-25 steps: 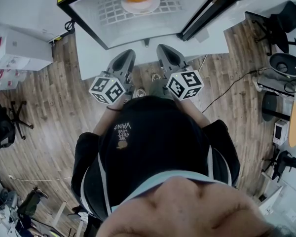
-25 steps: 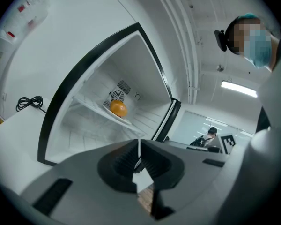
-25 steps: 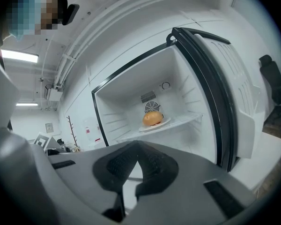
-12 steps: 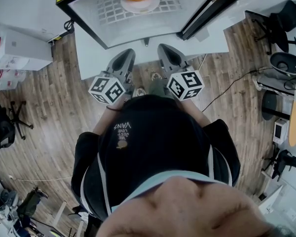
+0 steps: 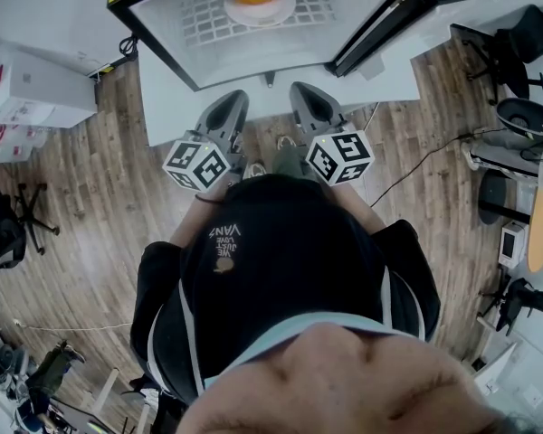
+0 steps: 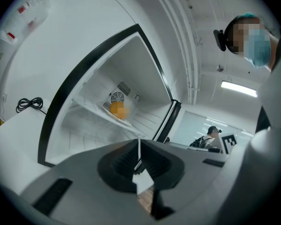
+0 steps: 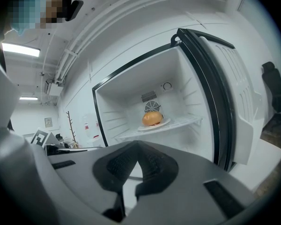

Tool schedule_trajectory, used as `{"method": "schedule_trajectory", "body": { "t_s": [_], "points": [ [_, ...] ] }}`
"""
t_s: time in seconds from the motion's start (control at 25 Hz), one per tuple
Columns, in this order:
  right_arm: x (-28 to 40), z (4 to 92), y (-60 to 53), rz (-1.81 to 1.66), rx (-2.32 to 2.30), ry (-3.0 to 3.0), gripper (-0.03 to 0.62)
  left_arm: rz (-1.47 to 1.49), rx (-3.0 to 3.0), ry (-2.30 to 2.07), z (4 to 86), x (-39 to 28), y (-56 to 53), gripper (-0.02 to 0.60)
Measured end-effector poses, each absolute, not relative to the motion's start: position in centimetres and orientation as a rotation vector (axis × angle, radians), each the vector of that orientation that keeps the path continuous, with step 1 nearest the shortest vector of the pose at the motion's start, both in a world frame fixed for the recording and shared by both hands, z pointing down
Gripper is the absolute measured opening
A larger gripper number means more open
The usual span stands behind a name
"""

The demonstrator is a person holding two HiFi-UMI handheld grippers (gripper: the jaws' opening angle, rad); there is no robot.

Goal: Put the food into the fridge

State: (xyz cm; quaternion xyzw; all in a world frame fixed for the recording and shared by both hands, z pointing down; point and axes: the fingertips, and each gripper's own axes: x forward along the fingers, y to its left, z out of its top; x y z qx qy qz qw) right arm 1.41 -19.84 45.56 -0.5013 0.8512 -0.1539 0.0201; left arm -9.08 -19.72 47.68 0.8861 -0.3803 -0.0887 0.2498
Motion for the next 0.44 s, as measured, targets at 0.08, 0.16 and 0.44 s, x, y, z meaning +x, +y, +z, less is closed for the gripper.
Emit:
{"method": "schedule_trajectory", "body": {
  "t_s": [0.08,0.16,0.44],
  "points": [
    [1.44,45.59,-19.86,-0.476,-1.557,2.641,0.012,-0.244,2.412,-1.036,47.71,-9.09,-19.77,0.026],
    [1.51,45.64,-19.85,-0.476,-1.559,2.642,0.012,-0.245,2.411,-1.036,47.71,-9.04,-19.8,0.026],
    [1.93,45.72,-19.8,-0.476,-1.564,2.637,0.012,-0.244,2.413,-1.037,47.78,-8.69,-19.67,0.026]
  ]
}}
